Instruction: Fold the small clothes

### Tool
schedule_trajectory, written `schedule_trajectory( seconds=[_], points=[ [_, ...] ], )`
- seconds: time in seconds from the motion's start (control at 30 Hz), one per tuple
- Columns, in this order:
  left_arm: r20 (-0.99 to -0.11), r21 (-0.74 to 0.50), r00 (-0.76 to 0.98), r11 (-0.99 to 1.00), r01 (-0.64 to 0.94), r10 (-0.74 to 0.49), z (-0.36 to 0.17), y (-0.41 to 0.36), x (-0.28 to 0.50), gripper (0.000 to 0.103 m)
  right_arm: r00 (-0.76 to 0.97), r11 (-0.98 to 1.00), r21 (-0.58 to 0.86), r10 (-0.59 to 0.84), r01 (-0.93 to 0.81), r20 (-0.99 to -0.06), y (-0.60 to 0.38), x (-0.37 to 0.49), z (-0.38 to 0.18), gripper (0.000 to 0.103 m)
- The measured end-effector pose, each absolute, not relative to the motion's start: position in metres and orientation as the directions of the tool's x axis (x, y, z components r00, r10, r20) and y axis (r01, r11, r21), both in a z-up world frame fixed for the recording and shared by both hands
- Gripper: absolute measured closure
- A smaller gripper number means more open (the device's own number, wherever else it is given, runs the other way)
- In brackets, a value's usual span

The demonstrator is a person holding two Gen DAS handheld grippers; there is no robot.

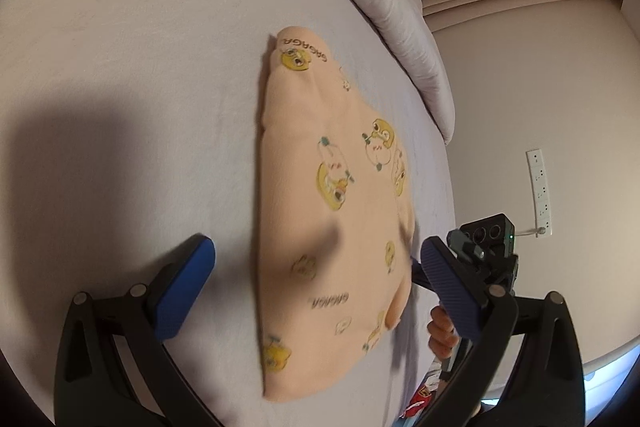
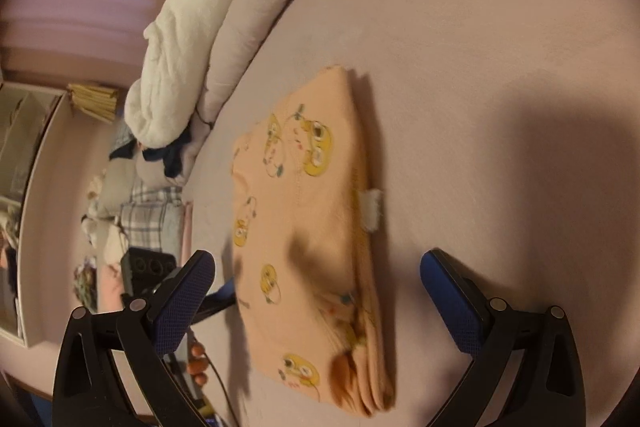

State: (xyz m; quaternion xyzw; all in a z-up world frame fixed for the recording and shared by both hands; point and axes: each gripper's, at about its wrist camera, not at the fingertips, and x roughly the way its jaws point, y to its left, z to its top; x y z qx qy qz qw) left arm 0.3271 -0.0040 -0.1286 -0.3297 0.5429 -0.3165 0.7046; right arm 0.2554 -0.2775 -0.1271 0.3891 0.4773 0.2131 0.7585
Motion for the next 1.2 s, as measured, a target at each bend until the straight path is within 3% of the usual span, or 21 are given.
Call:
schedule_trajectory(
  seconds=[0.43,0.77,0.9,1.2],
  points=[
    [-0.548,-0.821,0.157,0.564,0.082,-0.821,-0.132,-0.035,0.338,0.002,0.408,0.634,0.771,0.721,-0.062,-0.560,-0.242,0.273,-0.125,0.001],
    [-0.685,-0.695,0.195,0.710,0.112,-0.701,-0.130,-0.043,0.336,0.044,0.420,0.739,0.668,0.636,-0.088,-0.648,-0.239,0.271,-0.125,0.035],
    [-0.744,-0.617,0.216,0.774,0.140,-0.633,-0.127,-0.052,0.333,0.051,0.433,0.773,0.630,0.595,-0.076,-0.677,-0.238,0.270,-0.125,0.049],
    [-0.810,-0.494,0.266,0.853,0.169,-0.522,-0.124,-0.061,0.326,0.069,0.487,0.873,0.476,0.461,-0.101,-0.742,-0.215,0.264,-0.112,0.067]
  ],
)
